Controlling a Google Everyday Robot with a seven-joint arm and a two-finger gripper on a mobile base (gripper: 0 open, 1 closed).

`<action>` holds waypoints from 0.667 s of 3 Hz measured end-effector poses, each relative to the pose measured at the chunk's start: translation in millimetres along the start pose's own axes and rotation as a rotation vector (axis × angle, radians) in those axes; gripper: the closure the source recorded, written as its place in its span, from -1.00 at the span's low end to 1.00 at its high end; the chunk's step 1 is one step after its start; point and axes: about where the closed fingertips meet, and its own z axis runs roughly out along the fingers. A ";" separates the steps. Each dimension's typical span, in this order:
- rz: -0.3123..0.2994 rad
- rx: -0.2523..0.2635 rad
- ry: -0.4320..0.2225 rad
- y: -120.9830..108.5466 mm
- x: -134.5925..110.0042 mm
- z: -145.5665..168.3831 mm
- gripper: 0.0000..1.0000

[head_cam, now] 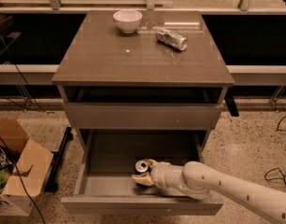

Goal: Place pepsi can into middle drawer

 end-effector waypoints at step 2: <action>-0.002 -0.004 -0.001 1.5 -1.3 1.7 -1.00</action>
Offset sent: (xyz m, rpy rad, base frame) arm -0.0001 0.0015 0.0004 0.0000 -0.0008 0.0031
